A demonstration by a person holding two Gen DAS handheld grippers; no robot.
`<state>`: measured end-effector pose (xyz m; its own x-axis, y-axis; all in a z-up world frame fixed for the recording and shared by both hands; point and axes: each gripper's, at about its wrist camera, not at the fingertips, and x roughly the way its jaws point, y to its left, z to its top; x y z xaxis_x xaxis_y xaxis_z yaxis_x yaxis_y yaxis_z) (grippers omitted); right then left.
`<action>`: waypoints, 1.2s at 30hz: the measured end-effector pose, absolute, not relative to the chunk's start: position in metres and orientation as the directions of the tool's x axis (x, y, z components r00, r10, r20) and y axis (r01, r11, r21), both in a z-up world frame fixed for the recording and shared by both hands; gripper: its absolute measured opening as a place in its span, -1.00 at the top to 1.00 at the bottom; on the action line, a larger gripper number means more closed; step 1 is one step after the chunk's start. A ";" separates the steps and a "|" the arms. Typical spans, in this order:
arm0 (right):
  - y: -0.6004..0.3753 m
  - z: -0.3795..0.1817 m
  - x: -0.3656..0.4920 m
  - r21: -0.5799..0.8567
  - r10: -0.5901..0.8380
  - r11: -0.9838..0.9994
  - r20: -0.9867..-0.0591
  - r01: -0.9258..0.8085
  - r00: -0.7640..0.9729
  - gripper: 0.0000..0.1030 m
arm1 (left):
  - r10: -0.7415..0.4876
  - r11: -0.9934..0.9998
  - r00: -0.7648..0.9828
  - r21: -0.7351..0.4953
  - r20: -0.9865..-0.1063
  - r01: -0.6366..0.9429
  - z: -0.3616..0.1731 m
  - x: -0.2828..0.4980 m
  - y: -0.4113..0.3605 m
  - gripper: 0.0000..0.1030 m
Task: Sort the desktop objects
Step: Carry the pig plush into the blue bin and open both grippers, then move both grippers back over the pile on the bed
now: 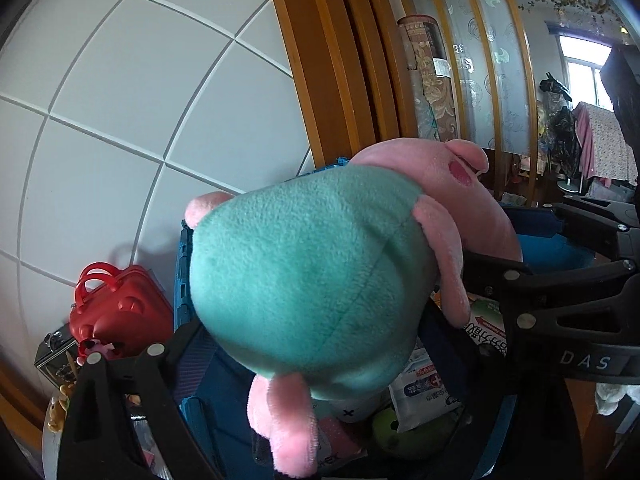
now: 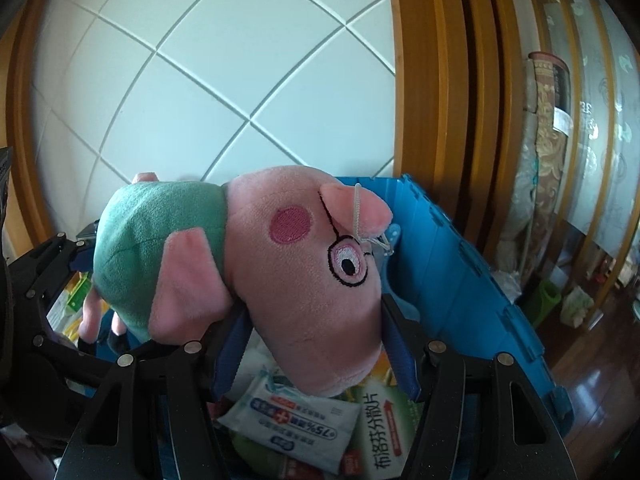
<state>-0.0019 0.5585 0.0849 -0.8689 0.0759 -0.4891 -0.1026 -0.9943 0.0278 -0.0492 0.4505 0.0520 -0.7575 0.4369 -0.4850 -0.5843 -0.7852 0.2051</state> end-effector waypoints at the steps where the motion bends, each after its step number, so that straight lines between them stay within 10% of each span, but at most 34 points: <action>1: 0.563 0.083 -0.004 0.031 0.072 -0.995 -0.491 -0.100 -0.868 -0.21 | 0.433 -0.787 -0.758 0.207 -0.488 -0.582 0.051 -0.050 0.453 -0.83; 36: 0.530 0.096 -0.014 -0.047 0.137 -0.991 -0.444 -0.129 -0.886 -0.59 | 0.363 -0.870 -0.821 0.156 -0.440 -0.468 0.060 -0.048 0.374 -0.91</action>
